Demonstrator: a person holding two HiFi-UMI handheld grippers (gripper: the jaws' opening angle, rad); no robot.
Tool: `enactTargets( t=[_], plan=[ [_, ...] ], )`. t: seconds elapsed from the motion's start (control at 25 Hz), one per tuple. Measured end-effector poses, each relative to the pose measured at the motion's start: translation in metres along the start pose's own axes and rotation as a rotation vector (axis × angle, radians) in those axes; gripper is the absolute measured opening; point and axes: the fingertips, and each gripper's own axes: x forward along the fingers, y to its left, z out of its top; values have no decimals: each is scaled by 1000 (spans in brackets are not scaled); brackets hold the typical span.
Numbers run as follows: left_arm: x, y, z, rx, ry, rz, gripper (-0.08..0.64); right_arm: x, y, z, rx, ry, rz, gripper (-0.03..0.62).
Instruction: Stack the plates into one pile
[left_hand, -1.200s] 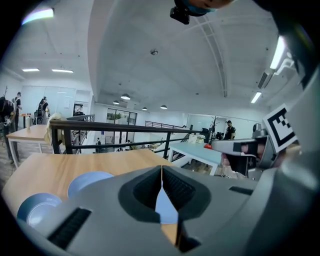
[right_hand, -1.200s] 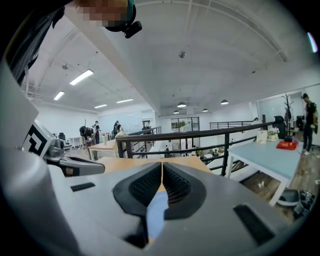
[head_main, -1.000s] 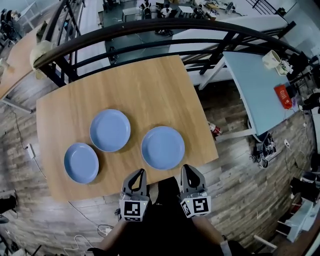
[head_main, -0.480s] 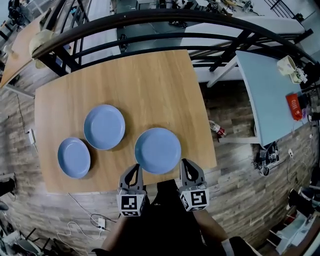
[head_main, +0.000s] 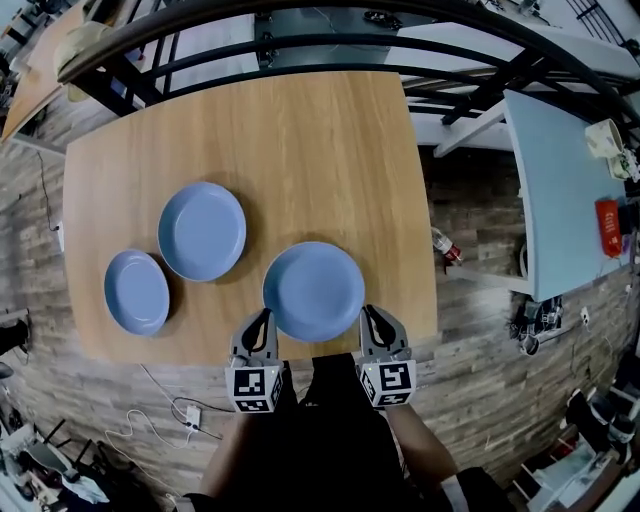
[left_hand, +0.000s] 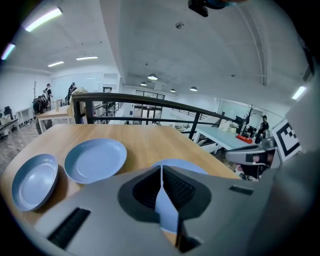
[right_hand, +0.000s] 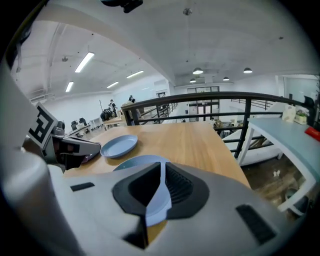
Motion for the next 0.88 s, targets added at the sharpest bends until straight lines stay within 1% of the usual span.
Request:
enactTargets(
  t=[0.12, 0.24, 0.32, 0.44, 0.64, 0.76, 0.88],
  plan=[
    [8, 3, -15, -24, 33, 8, 28, 8, -4, -16, -2, 48, 21, 35],
    [15, 6, -32, -39, 74, 19, 29, 17, -8, -30, -3, 87, 35, 51],
    [19, 8, -46, -53, 106, 28, 46, 21, -12, -40, 9, 118, 40, 107],
    [23, 13, -61, -82, 138, 41, 105, 28, -17, -53, 14, 150, 40, 114],
    [30, 23, -86, -117, 181, 68, 127, 37, -25, -73, 18, 208, 40, 124],
    [34, 29, -101, -151, 212, 80, 147, 40, -28, -84, 26, 239, 35, 126],
    [35, 34, -107, -167, 219, 90, 149, 42, -28, -90, 29, 253, 32, 126]
  ],
)
